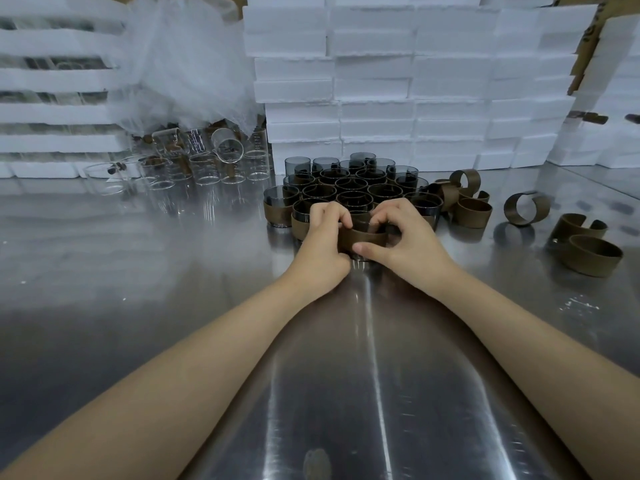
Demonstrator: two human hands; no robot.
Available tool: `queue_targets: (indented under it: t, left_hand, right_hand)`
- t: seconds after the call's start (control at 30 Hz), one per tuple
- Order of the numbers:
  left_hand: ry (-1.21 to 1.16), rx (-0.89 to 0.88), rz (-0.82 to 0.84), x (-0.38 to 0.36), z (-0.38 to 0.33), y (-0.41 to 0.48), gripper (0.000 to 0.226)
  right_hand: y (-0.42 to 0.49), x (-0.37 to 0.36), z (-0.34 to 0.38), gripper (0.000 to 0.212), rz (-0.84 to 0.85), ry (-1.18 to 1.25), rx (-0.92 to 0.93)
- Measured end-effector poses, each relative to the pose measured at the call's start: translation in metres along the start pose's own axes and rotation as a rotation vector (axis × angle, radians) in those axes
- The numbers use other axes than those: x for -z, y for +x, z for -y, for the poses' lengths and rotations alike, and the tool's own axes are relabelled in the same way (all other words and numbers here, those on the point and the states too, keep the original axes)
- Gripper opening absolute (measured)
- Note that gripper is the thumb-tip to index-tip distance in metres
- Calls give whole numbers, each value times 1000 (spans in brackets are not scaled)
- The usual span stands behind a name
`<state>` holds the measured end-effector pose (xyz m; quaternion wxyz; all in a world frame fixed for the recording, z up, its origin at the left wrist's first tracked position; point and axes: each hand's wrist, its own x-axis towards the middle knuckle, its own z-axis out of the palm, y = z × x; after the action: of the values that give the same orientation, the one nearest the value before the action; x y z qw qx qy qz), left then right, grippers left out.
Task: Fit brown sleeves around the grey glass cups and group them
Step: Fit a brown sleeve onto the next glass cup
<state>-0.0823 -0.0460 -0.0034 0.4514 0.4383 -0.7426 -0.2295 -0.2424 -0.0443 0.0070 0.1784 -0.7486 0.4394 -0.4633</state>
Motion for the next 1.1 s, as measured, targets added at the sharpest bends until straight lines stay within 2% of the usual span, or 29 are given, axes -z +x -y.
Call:
queue_targets:
  t: [0.1, 0.17, 0.23, 0.33, 0.4, 0.43, 0.5, 0.57, 0.63, 0.7, 0.8, 0.87, 0.9, 0.97, 1.0, 1.03, 1.1]
  left_hand:
    - [88, -3, 25, -1, 1, 1, 39]
    - [131, -35, -22, -1, 0, -1, 37]
    - [166, -77, -184, 3, -1, 0, 34]
    - [157, -55, -571, 27, 5, 13, 34]
    - [119, 44, -811, 52, 26, 25, 31]
    - [109, 140, -859, 64, 42, 31, 28]
    - [108, 397, -796, 80, 77, 41, 23]
    - [219, 498, -609, 87, 107, 57, 20]
    - [273, 450, -438, 91, 119, 76, 22]
    - [221, 373, -312, 91, 120, 94, 27]
    - [71, 325, -227, 86, 119, 117, 17]
    - [133, 279, -154, 81, 119, 131, 10]
    - [269, 213, -55, 82, 124, 141, 12]
    - [574, 103, 194, 86, 131, 160, 47]
    - [696, 49, 256, 86, 132, 166, 64]
    - [751, 37, 313, 86, 130, 169, 72]
    - [763, 15, 319, 83, 131, 175, 70]
  right_hand:
    - [1, -1, -2, 29, -1, -91, 12]
    - [0, -1, -3, 34, -7, -121, 1]
    - [0, -2, -2, 45, 14, -162, -1]
    - [0, -7, 2, 57, 88, -257, -13]
    - [-1, -10, 3, 59, 115, -326, 3]
    - [-1, -11, 3, 60, 109, -348, 15]
    - [-1, -10, 3, 59, 89, -376, 35]
    - [-1, -11, 2, 61, 96, -408, 28]
    - [-1, -12, 0, 64, 103, -437, 19]
    - [-1, -13, -3, 67, 99, -448, 24]
    - [0, -13, -6, 71, 111, -450, 36]
    - [0, -14, -8, 74, 125, -450, 39]
    - [0, -14, -9, 75, 133, -445, 42]
    - [0, -14, -9, 76, 142, -424, 41]
    - [0, -14, -10, 77, 145, -410, 37]
    - [-1, -14, -10, 77, 149, -401, 34]
    - [-1, -13, -11, 77, 161, -394, 31]
